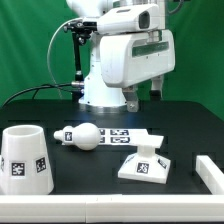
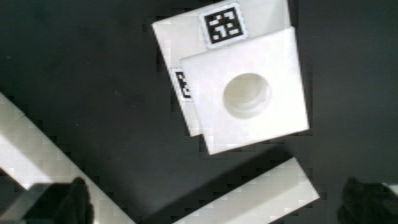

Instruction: Assemble lamp

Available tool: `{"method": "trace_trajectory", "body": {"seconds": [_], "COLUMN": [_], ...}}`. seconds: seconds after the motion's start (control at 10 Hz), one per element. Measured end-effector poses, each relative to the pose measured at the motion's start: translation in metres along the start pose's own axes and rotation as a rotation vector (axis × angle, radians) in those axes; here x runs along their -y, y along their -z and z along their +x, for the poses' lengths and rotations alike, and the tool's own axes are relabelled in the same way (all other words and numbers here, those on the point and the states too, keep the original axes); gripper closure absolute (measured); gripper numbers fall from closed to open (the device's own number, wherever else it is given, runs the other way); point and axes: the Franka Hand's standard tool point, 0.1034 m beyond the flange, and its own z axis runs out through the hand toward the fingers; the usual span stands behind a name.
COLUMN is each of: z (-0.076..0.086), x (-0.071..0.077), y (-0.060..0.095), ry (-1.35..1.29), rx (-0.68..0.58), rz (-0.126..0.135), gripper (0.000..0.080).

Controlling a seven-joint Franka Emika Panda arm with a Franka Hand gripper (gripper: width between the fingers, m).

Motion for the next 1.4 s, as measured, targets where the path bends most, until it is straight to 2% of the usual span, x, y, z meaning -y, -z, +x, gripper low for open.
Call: {"method": "trace_trajectory", "body": {"seconds": [0.4,0.5,0.6,0.7,0.8,0.9,1.0,1.4], "z": [-0.001,-0.001,-0.006,-0.008,-0.006,-0.004,-0.004,-0.006], "x": [0.0,0.0,0.005,0.011,0.015,0.017,0.019,0.02], "y": [-0.001,-0.002,-0.008,-0.017,-0.028,-0.039,-0.044,-0.046], "ry": [0.011,0.016,0.041,0.09,0.138,0.184,0.194,0.188], "rx": [0.002,0.001,-0.005,0.002,0.0,0.003,0.008,0.009], "rz": [0.001,-0.006,-0.045,-0.072,-0.097,-0.109,-0.105,-0.101], "gripper": [0.01,0.01,0.01,0.01,0.01,0.01,0.01,0.01]}}
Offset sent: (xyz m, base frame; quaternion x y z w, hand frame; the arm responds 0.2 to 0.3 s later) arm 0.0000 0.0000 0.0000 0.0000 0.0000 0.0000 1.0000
